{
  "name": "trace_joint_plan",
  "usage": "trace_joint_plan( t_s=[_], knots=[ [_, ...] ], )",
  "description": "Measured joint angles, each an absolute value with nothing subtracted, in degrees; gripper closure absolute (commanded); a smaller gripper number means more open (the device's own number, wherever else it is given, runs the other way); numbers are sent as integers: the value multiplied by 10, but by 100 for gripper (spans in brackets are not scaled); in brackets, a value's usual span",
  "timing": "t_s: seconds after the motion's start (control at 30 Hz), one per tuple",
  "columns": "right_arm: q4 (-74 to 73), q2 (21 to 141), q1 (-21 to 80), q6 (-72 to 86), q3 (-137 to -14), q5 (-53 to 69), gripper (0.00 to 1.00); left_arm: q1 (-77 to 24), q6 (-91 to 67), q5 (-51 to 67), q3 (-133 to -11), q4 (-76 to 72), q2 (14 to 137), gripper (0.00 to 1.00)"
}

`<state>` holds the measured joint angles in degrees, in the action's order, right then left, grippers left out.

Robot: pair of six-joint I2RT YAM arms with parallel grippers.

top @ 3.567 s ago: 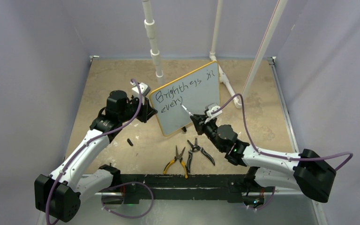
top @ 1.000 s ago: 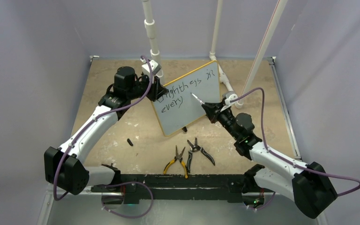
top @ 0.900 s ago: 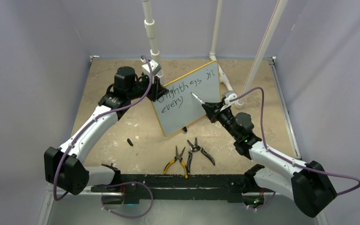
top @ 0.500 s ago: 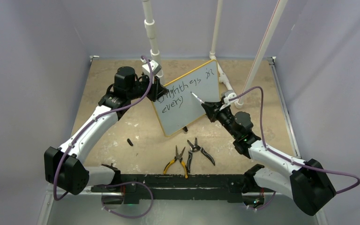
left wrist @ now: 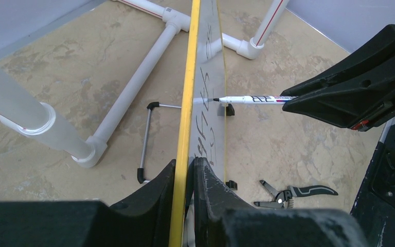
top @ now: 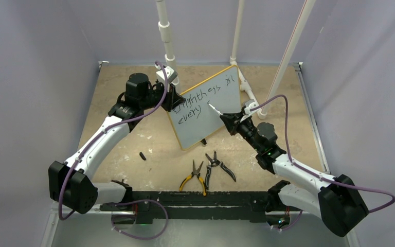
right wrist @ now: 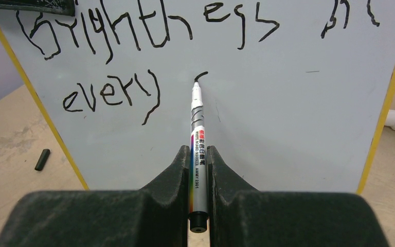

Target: Write a sentence on the whiteboard

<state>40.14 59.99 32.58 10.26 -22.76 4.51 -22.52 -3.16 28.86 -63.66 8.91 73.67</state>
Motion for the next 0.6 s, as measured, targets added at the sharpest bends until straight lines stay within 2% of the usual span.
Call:
trace_joint_plan(
  t_s=[0.6],
  knots=[
    [368,591,331,114,-227,35,100,-226,-32,288,-636,89,736,100]
  ],
)
